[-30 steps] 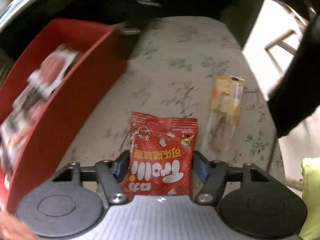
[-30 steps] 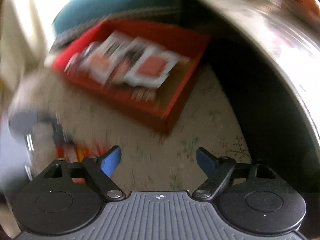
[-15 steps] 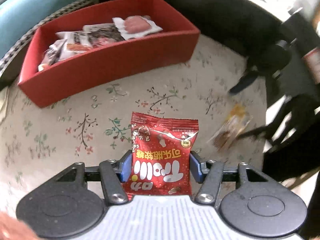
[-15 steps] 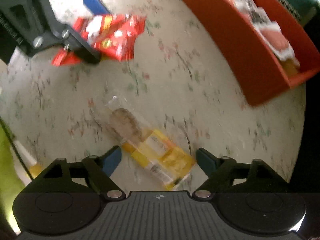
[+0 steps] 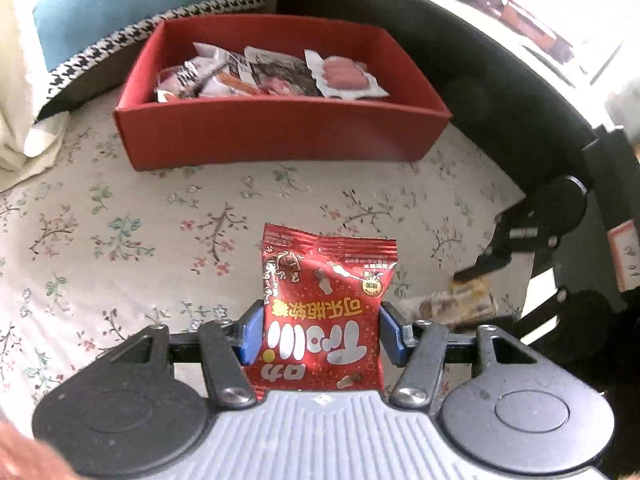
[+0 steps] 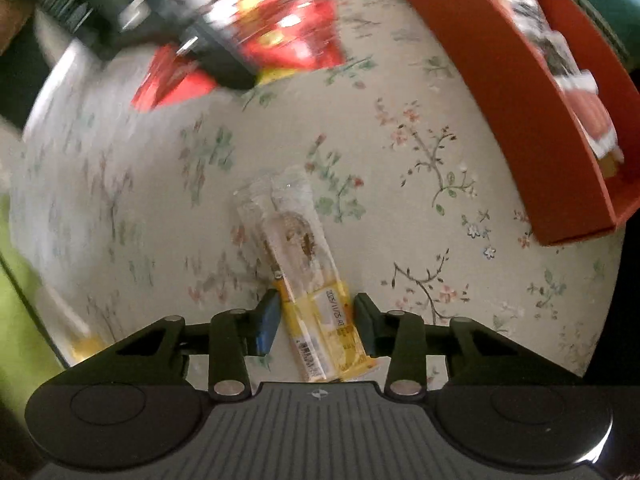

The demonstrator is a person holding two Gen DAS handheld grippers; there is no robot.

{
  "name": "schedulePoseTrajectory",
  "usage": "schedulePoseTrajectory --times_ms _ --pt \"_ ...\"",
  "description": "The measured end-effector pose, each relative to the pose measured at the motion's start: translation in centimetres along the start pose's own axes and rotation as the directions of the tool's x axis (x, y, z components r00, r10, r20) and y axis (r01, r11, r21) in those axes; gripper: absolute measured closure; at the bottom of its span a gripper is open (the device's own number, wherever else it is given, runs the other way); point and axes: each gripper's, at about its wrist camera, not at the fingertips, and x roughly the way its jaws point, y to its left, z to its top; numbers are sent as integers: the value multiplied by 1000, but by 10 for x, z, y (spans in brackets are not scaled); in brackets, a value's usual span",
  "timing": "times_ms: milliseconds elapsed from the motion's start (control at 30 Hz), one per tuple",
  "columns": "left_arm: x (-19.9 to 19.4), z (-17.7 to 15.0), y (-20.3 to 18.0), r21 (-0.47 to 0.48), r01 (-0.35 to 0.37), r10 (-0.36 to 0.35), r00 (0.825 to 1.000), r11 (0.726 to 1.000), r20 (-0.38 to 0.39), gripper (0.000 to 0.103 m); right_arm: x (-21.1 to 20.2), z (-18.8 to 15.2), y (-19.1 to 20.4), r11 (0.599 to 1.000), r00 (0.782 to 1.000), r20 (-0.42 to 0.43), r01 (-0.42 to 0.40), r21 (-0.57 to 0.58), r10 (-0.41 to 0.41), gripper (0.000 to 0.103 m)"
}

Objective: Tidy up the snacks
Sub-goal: 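Grasp the red Trolli bag with the left gripper while the right gripper grasps the yellow stick snack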

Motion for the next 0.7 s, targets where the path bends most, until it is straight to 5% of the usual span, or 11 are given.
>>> schedulePoseTrajectory --times_ms 200,500,700 --pt "-7 -1 5 -20 -14 14 999 1000 29 52 -10 7 -15 969 996 81 -65 239 47 63" --pt "-18 5 12 -68 -25 30 996 997 82 52 -42 -15 -48 853 949 307 -223 473 78 70" --pt "-11 4 8 -44 -47 50 997 998 62 52 -20 -10 -45 892 975 211 -149 426 62 66"
